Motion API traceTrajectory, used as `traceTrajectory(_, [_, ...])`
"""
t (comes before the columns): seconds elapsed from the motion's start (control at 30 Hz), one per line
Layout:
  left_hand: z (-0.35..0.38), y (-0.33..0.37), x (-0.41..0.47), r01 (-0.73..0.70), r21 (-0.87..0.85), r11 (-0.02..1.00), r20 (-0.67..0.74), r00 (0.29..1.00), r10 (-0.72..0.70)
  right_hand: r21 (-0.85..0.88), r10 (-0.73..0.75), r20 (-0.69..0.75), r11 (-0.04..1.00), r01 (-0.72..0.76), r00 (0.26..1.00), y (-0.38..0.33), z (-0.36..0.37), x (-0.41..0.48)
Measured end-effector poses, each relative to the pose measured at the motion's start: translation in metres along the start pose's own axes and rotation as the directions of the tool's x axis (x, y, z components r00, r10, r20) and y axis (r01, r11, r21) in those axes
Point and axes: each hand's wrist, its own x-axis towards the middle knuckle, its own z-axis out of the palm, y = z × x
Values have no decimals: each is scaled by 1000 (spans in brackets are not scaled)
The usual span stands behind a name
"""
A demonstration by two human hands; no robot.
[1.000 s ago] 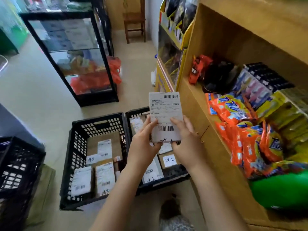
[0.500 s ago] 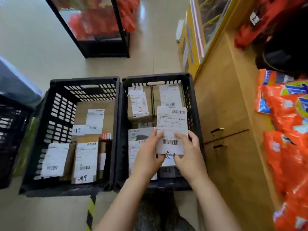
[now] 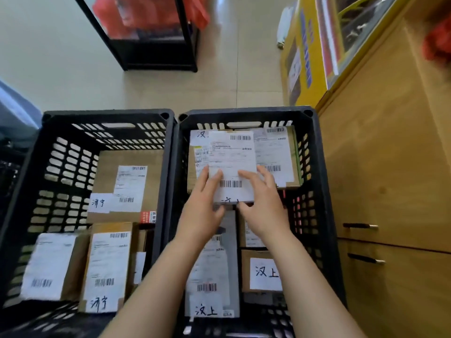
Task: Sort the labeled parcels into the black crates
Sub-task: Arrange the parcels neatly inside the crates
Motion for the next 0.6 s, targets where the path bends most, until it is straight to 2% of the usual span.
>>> traceTrajectory(0.27, [-6,-30,44,26,68,997,51,998,-29,-48,0,48,999,3,999,-9,21,54])
traceTrajectory(0.47, [-2,-37,50,-107,173,979,23,994,105,-83,-49,54,995,53,997,-8,31,61])
traceTrajectory(0.6, [-6,-42,51,-94,177,980,44,995,88,-65,-82,75,994,87,994,-10,40,61])
